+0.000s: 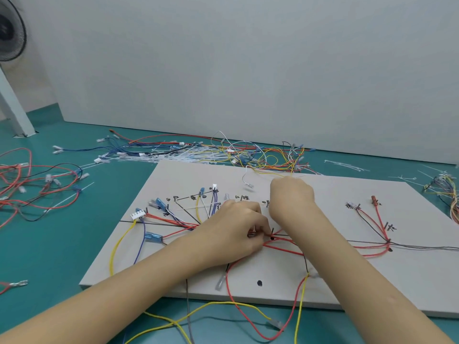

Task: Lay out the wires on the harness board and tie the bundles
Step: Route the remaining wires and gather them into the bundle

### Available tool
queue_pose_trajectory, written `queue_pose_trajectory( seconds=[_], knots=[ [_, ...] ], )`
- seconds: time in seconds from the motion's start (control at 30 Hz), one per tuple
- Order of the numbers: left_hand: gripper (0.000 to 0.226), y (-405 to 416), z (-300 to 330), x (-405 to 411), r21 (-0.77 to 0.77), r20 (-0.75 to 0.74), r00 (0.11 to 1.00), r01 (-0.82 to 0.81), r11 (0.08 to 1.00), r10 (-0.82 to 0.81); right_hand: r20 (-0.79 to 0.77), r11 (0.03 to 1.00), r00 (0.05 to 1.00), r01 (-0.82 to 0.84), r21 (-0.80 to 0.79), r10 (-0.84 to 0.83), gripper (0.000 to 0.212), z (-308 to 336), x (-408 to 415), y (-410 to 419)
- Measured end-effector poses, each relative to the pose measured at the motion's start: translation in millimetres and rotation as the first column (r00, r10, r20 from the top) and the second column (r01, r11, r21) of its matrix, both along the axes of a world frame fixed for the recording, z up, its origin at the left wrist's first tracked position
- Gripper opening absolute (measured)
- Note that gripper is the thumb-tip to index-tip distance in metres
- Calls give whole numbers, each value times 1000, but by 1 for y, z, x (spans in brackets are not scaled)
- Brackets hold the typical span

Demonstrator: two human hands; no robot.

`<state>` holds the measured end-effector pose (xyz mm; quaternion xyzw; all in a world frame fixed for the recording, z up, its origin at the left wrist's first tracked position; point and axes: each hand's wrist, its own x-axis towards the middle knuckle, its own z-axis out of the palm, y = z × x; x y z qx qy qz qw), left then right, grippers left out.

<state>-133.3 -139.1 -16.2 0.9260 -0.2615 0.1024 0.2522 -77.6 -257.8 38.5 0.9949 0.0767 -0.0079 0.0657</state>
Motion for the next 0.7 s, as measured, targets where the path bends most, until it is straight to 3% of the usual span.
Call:
queue_pose_trajectory(
  seconds=[0.33, 0.47, 0.53, 0.63, 0.7],
  knots=[
    [19, 3, -1, -2, 24, -2, 1000, -30, 999, 30, 19, 996, 1000, 11, 84, -13, 37, 6, 3, 2],
    [31, 7, 7, -3, 63, -5, 998, -68, 996, 69, 39, 992, 999, 15, 125, -20, 36, 6, 0, -2],
    [34, 11, 9, -2, 27, -24, 995, -97, 995, 98, 27, 981, 998, 44, 187, -50, 32, 7, 1, -8],
    [32, 16, 10, 0, -1, -35, 992, -123, 992, 123, -35, 938, 991, 137, 318, -133, 9, 13, 8, -24],
    [32, 18, 11, 1, -6, -35, 991, -128, 992, 128, -71, 907, 986, 168, 385, -153, 14, 15, 9, -29]
  ],
)
